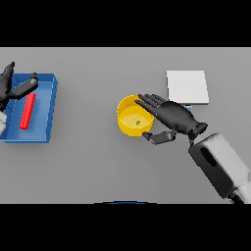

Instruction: Pick up the red beaker and tilt it to pour out 1 green nut into yellow bowl. Pick up the yellow bowl and place it on the metallic measuring scale.

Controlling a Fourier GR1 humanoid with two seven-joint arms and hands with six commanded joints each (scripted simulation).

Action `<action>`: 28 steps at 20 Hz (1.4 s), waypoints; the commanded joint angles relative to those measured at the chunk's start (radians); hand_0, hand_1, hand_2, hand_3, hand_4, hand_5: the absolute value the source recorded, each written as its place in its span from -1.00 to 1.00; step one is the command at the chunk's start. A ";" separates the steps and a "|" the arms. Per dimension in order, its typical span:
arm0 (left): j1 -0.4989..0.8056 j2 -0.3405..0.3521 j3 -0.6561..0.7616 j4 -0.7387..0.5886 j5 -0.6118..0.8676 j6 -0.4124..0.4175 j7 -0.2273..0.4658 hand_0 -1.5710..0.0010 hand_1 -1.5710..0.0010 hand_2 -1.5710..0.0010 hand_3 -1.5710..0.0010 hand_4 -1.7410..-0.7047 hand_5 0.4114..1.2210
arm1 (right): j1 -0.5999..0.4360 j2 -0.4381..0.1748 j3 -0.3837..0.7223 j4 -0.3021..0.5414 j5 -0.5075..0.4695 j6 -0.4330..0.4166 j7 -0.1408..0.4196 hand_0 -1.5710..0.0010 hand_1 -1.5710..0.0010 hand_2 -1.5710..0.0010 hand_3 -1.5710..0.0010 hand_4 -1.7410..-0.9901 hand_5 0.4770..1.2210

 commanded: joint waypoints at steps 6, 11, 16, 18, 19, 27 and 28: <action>0.008 0.013 0.003 -0.009 0.010 -0.010 0.009 1.00 1.00 1.00 1.00 0.83 -0.24 | -0.107 0.000 0.071 0.114 0.036 0.069 -0.069 1.00 1.00 1.00 1.00 0.29 -0.44; 0.009 0.012 0.003 0.000 0.007 -0.013 -0.007 1.00 1.00 1.00 1.00 0.83 -0.21 | -0.168 0.026 0.109 0.203 0.047 0.109 -0.097 1.00 1.00 1.00 1.00 0.31 -0.45; -0.002 0.011 0.004 0.005 0.007 -0.014 0.005 1.00 1.00 1.00 1.00 0.82 -0.20 | -0.214 0.049 0.146 0.294 0.072 0.140 -0.089 1.00 1.00 1.00 1.00 0.19 -0.48; 0.003 0.018 0.007 0.009 0.004 -0.013 -0.003 1.00 1.00 1.00 1.00 0.82 -0.19 | -0.215 0.044 0.161 0.299 0.082 0.156 -0.089 1.00 1.00 1.00 1.00 0.17 -0.47; 0.000 0.018 0.008 0.012 0.006 -0.017 -0.002 1.00 1.00 1.00 1.00 0.82 -0.20 | -0.231 0.051 0.168 0.306 0.087 0.170 -0.075 1.00 1.00 1.00 1.00 0.16 -0.45; -0.009 0.017 0.011 0.011 0.008 -0.019 -0.009 1.00 1.00 1.00 1.00 0.83 -0.23 | -0.262 0.067 0.210 0.328 0.125 0.189 -0.053 0.67 0.70 0.70 0.68 -0.06 0.14; -0.002 0.018 0.010 0.008 0.004 -0.011 -0.008 1.00 1.00 1.00 1.00 0.83 -0.23 | -0.257 0.061 0.210 0.320 0.120 0.202 -0.057 0.35 0.44 0.51 0.54 -0.16 0.31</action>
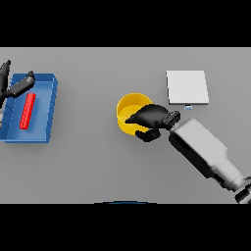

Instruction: Pick up the red beaker and tilt it to pour out 1 green nut into yellow bowl. Pick up the yellow bowl and place it on the metallic measuring scale.

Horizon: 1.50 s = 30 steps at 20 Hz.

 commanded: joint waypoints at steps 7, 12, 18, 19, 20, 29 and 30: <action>0.006 0.009 0.006 -0.017 0.010 0.003 0.015 1.00 1.00 1.00 1.00 0.82 -0.22 | 0.000 -0.021 0.007 -0.008 -0.041 0.053 -0.001 -0.72 -0.70 -0.63 -0.39 -0.80 0.86; 0.013 0.017 0.007 -0.046 0.015 0.006 0.010 1.00 1.00 1.00 1.00 0.81 -0.23 | -0.007 -0.035 0.000 -0.035 -0.061 0.068 0.018 -0.91 -0.90 -0.85 -0.50 -0.94 0.95; -0.005 0.008 -0.005 -0.025 -0.001 0.001 0.025 1.00 1.00 1.00 1.00 0.82 -0.24 | -0.023 -0.108 -0.043 -0.168 -0.111 0.135 0.044 -0.98 -0.97 -0.92 -0.75 -0.97 0.99; 0.002 0.013 -0.003 -0.031 0.000 0.001 0.012 1.00 1.00 1.00 1.00 0.82 -0.24 | -0.028 -0.128 -0.056 -0.189 -0.119 0.148 0.053 -0.98 -0.98 -0.93 -0.73 -0.97 0.99; 0.003 0.017 0.001 -0.037 0.006 0.001 0.024 1.00 1.00 1.00 1.00 0.82 -0.24 | -0.036 -0.137 -0.071 -0.209 -0.127 0.164 0.085 -0.98 -0.98 -0.95 -0.72 -0.97 0.99; 0.012 0.038 0.011 -0.056 0.011 0.003 0.011 1.00 1.00 1.00 1.00 0.81 -0.21 | -0.071 -0.210 -0.135 -0.276 -0.158 0.189 0.120 -1.00 -1.00 -0.99 -0.61 -0.94 1.00; 0.011 0.034 0.014 -0.052 0.015 0.003 0.008 1.00 1.00 1.00 1.00 0.80 -0.20 | -0.086 -0.226 -0.142 -0.263 -0.152 0.176 0.102 -1.00 -1.00 -0.99 -0.68 -0.95 1.00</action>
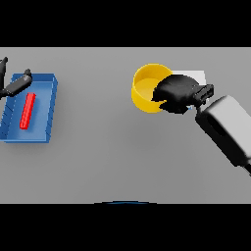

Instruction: Pick up the red beaker and tilt it to pour out 1 green nut into yellow bowl. Pick up the yellow bowl and place it on the metallic measuring scale.

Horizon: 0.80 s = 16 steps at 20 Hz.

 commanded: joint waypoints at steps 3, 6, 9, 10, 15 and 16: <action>0.006 0.007 -0.012 -0.025 -0.010 0.007 0.028 1.00 1.00 1.00 1.00 0.81 -0.20 | -0.026 -0.027 -0.026 0.073 0.016 -0.038 -0.006 -1.00 -1.00 -1.00 -0.62 -0.94 1.00; 0.008 0.014 -0.019 -0.048 -0.014 0.010 0.058 1.00 1.00 1.00 1.00 0.81 -0.19 | -0.051 -0.034 -0.049 0.174 0.032 -0.097 -0.013 -1.00 -1.00 -1.00 -0.56 -0.94 1.00; 0.014 0.019 -0.016 -0.065 -0.006 0.015 0.083 1.00 1.00 1.00 1.00 0.77 -0.14 | -0.046 -0.048 -0.071 0.258 0.023 -0.129 -0.019 -1.00 -1.00 -1.00 -0.53 -0.94 1.00; 0.016 0.022 -0.011 -0.058 -0.007 0.020 0.080 1.00 1.00 1.00 1.00 0.76 -0.13 | -0.058 -0.043 -0.074 0.299 0.024 -0.145 -0.022 -1.00 -1.00 -1.00 -0.52 -0.94 1.00; 0.012 0.029 -0.003 -0.046 -0.004 0.010 0.076 1.00 1.00 1.00 1.00 0.77 -0.13 | -0.086 -0.043 -0.079 0.467 0.035 -0.224 -0.065 -1.00 -1.00 -1.00 -0.54 -0.95 1.00; 0.008 0.024 -0.009 -0.040 -0.007 0.010 0.087 1.00 1.00 1.00 1.00 0.78 -0.13 | -0.084 -0.038 -0.078 0.500 0.037 -0.238 -0.072 -1.00 -1.00 -1.00 -0.56 -0.95 1.00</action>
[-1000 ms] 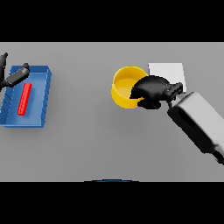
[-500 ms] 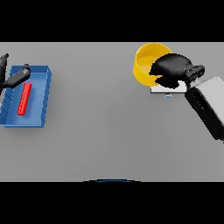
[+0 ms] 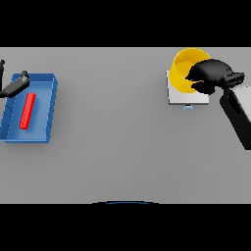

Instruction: Pick up the red beaker and tilt it to pour out 1 green nut into yellow bowl. Pick up the yellow bowl and place it on the metallic measuring scale.

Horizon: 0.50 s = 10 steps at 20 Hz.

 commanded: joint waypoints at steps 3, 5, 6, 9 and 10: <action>0.014 0.008 -0.003 -0.016 0.001 0.003 -0.008 1.00 1.00 1.00 1.00 0.79 -0.15 | -0.018 0.023 0.007 0.088 0.018 -0.053 -0.004 -1.00 -0.99 -1.00 -0.73 -0.96 1.00; 0.012 0.005 -0.005 -0.009 -0.001 0.003 -0.005 1.00 1.00 1.00 1.00 0.80 -0.17 | -0.031 0.038 0.008 0.146 0.020 -0.084 -0.034 -1.00 -1.00 -1.00 -0.79 -0.96 1.00; 0.005 0.001 -0.012 -0.002 -0.005 0.004 0.000 1.00 1.00 1.00 1.00 0.81 -0.18 | -0.037 0.049 0.013 0.167 0.025 -0.095 -0.025 -1.00 -0.99 -1.00 -0.82 -0.96 1.00; 0.006 -0.004 -0.012 -0.012 -0.002 0.015 -0.003 1.00 1.00 1.00 1.00 0.82 -0.22 | -0.051 0.061 0.017 0.235 0.028 -0.121 -0.042 -1.00 -0.91 -0.99 -0.91 -0.96 1.00; -0.005 -0.010 -0.014 -0.005 0.000 0.017 0.000 1.00 1.00 1.00 1.00 0.82 -0.23 | -0.062 0.064 0.015 0.255 0.027 -0.125 -0.030 -1.00 -0.90 -0.99 -0.91 -0.96 1.00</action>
